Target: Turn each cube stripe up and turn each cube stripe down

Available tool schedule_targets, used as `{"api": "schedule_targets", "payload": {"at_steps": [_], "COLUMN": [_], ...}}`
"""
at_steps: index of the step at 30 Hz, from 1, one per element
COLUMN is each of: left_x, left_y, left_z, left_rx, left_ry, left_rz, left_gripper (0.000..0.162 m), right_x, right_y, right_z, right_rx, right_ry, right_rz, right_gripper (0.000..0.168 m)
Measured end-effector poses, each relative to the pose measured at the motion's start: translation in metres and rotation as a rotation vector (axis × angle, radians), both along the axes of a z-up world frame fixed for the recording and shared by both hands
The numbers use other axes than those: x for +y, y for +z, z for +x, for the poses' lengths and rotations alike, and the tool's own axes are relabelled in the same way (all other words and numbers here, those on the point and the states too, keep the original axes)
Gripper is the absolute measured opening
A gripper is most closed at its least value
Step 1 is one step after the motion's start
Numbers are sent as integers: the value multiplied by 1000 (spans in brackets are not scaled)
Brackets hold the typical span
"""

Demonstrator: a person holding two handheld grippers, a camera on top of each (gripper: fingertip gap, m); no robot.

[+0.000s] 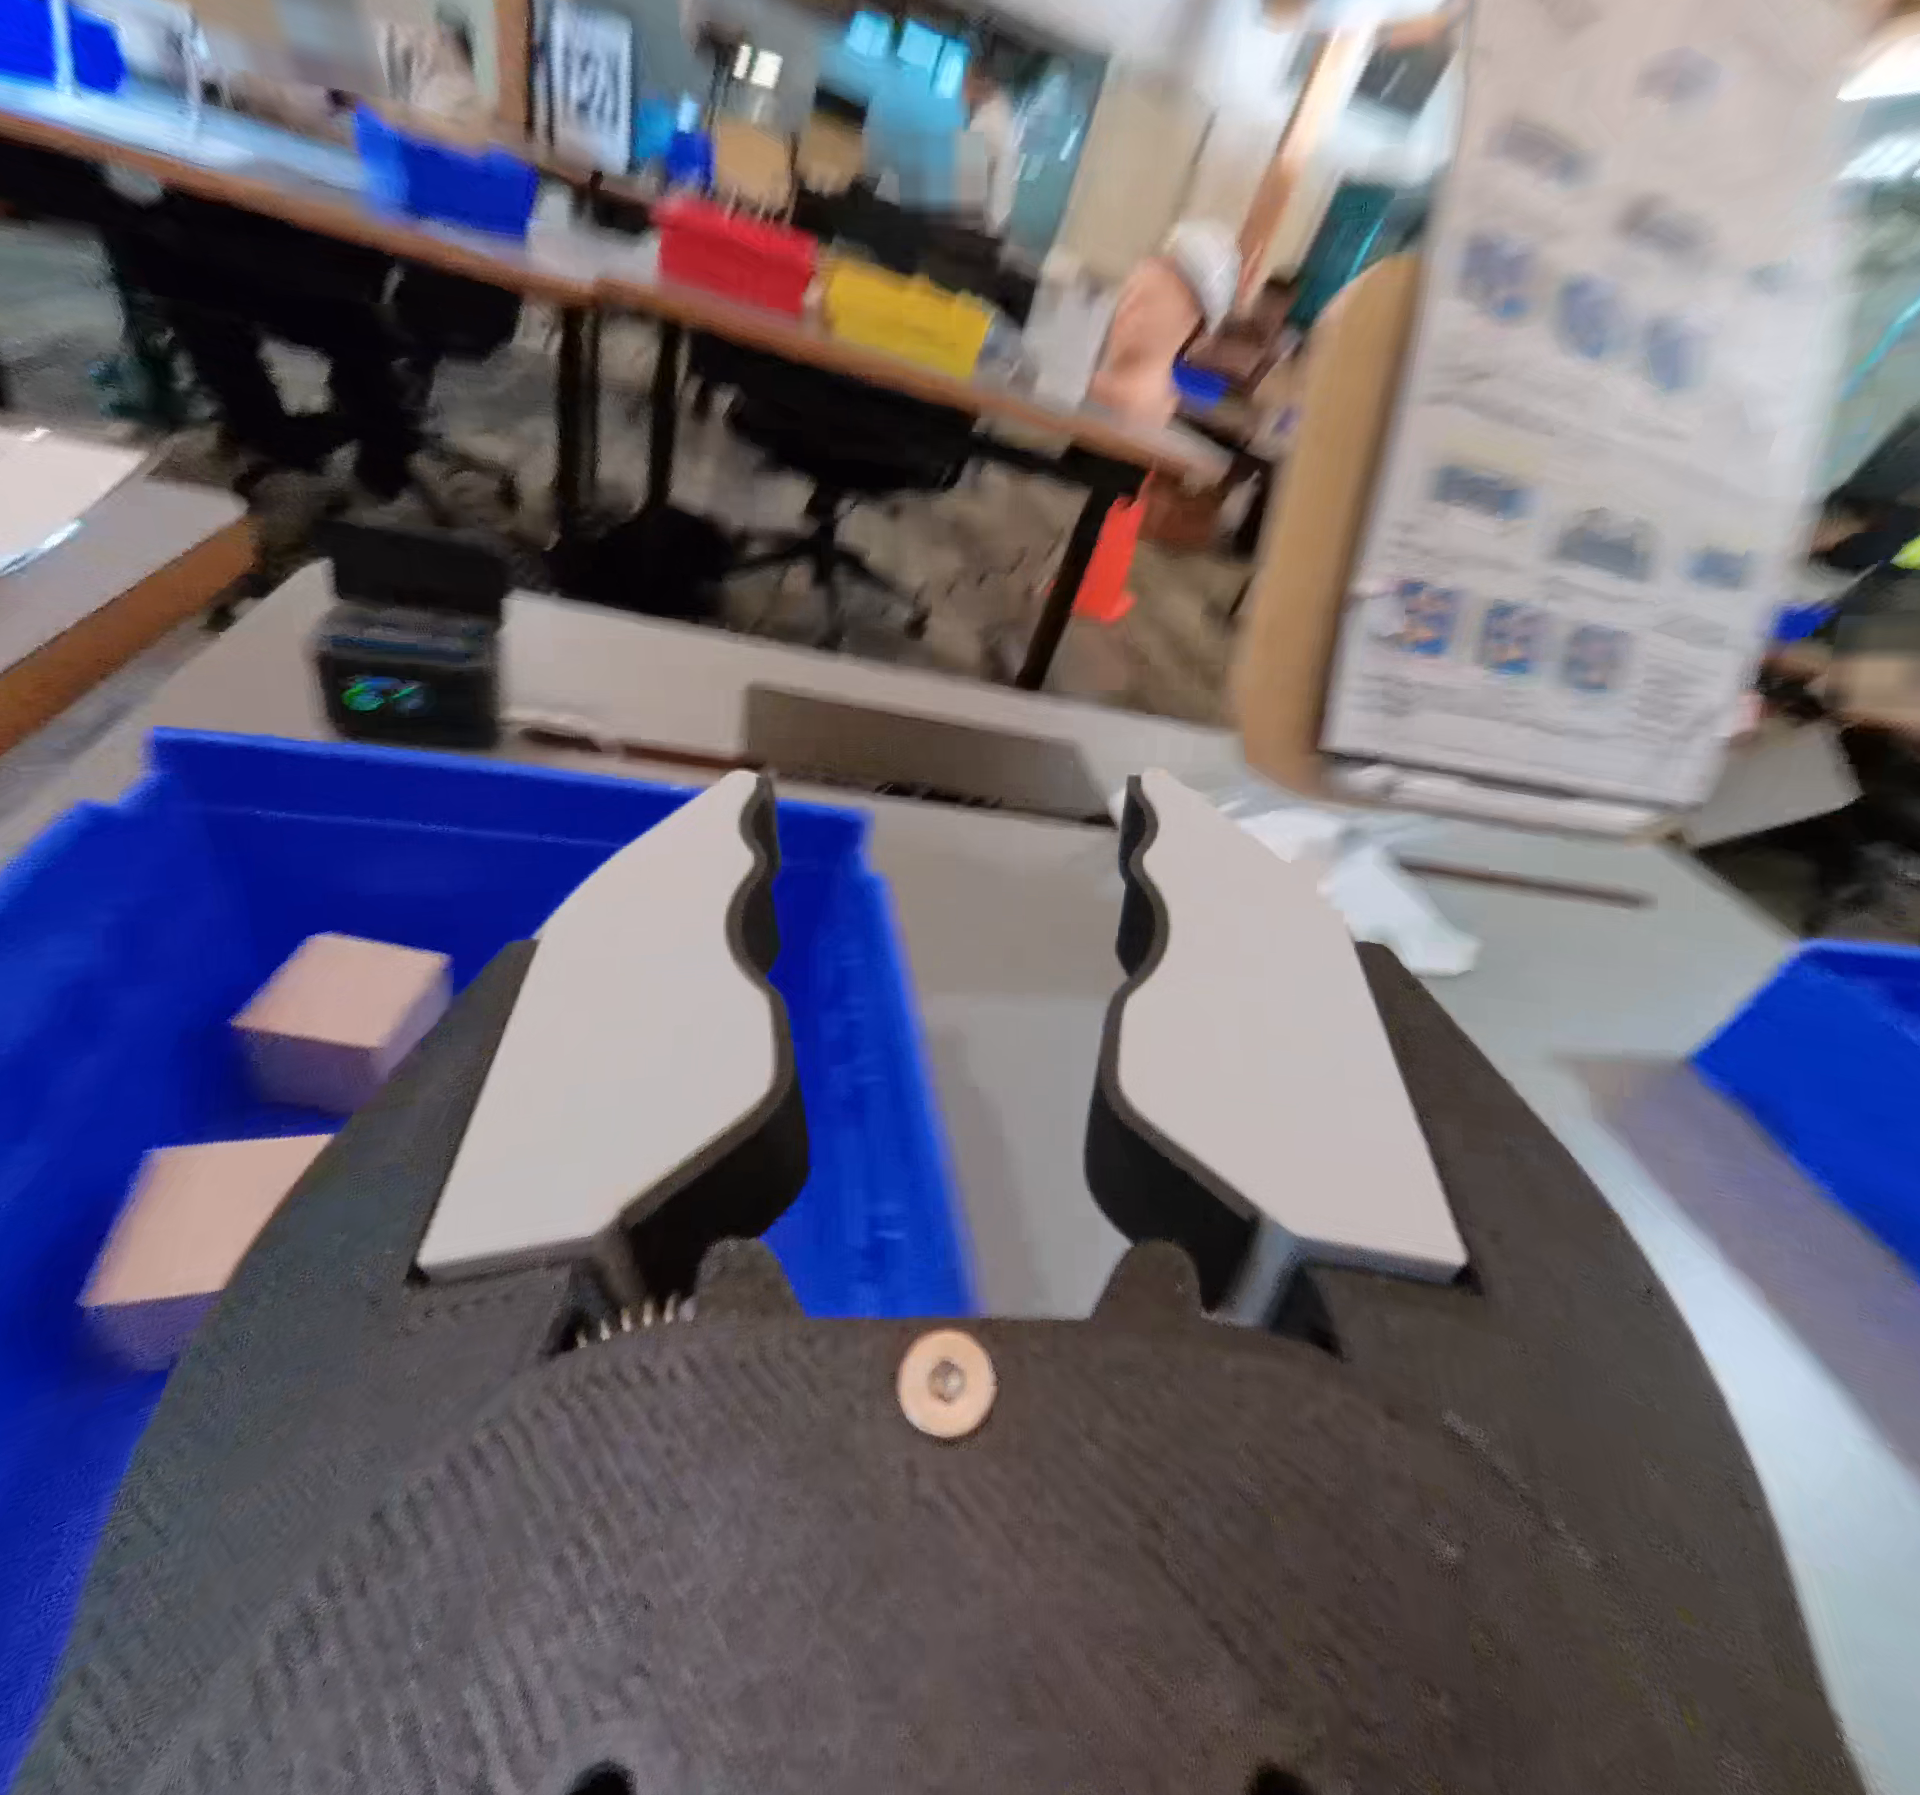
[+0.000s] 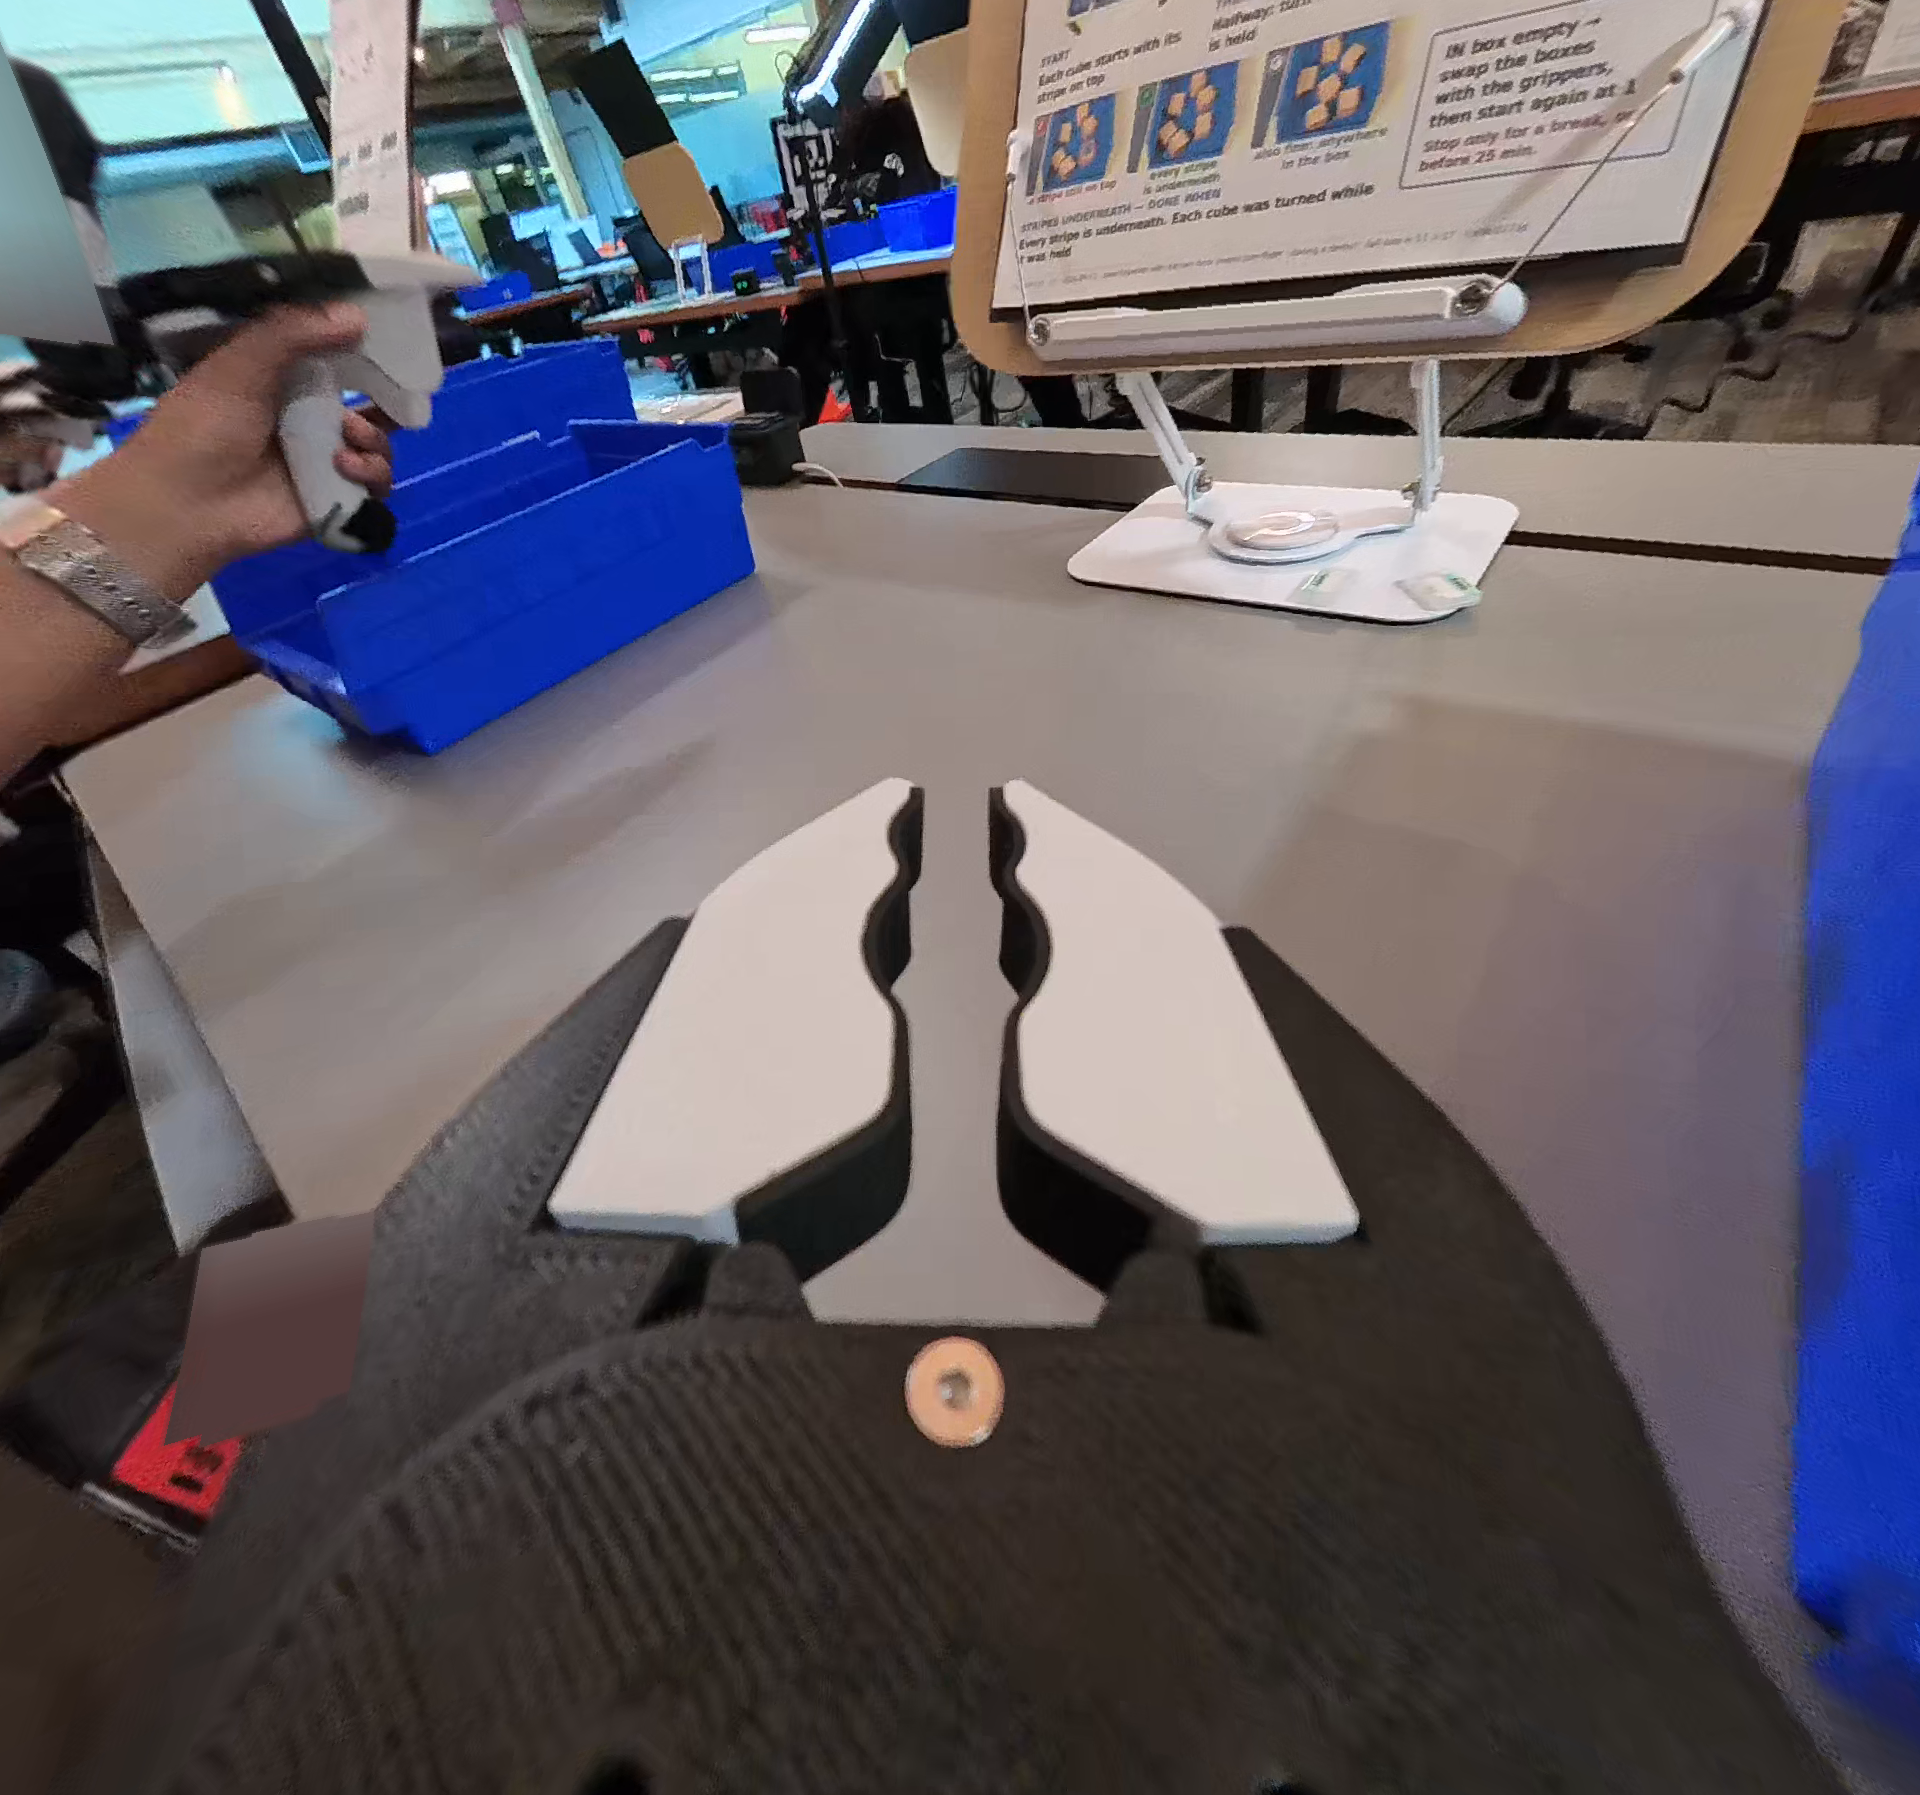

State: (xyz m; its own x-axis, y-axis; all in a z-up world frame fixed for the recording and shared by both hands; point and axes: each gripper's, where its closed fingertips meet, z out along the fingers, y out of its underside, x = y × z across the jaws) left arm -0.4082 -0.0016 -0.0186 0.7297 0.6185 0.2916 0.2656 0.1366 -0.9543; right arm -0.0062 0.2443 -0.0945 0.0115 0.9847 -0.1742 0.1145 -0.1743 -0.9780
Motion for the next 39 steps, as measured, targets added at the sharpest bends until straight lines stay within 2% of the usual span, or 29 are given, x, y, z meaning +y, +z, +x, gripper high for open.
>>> {"api": "schedule_targets", "payload": {"at_steps": [3,6,10,12,15,16,17,20,23,25,27,29,31,35,37,39], "left_x": [5,12,25,30,27,26,27,21,14,22,38,59,83,126,136,147], "left_y": [-57,-111,-149,-168,-186,-186,-181,-148,-85,-34,16,47,59,48,29,10], "left_z": [-58,-84,-88,-84,-92,-94,-95,-93,-78,-48,-1,56,113,223,256,284], "left_rx": [-190,-360,-398,-439,-425,-410,-395,-391,-313,-239,-178,-165,-193,-261,-290,-425], "left_ry": [-18,-38,-54,-72,-21,-14,-6,51,80,16,-118,-294,-475,-846,-881,-957], "left_rz": [-288,-500,-642,-710,-842,-852,-831,-666,-439,-244,-32,143,274,523,621,675], "left_gripper": [80,81,80,67,68,60,46,45,45,45,45,45,45,46,45,45], "right_x": [12,18,15,10,2,-1,-3,-5,-5,-6,-12,-22,-36,-70,-83,-89], "right_y": [-4,-10,-15,-13,-4,0,5,14,12,10,9,10,15,43,51,52], "right_z": [-8,-19,-37,-44,-51,-53,-54,-55,-55,-58,-61,-61,-58,-47,-42,-38], "right_rx": [9,-3,-7,-9,16,25,34,59,61,53,53,63,90,203,239,250], "right_ry": [-20,-1,58,98,149,165,179,178,166,164,186,220,285,487,552,570], "right_rz": [-46,-84,-138,-148,-128,-122,-118,-113,-111,-124,-172,-254,-356,-615,-717,-791], "right_gripper": [14,17,20,21,21,21,21,20,19,18,19,22,29,54,61,68]}}
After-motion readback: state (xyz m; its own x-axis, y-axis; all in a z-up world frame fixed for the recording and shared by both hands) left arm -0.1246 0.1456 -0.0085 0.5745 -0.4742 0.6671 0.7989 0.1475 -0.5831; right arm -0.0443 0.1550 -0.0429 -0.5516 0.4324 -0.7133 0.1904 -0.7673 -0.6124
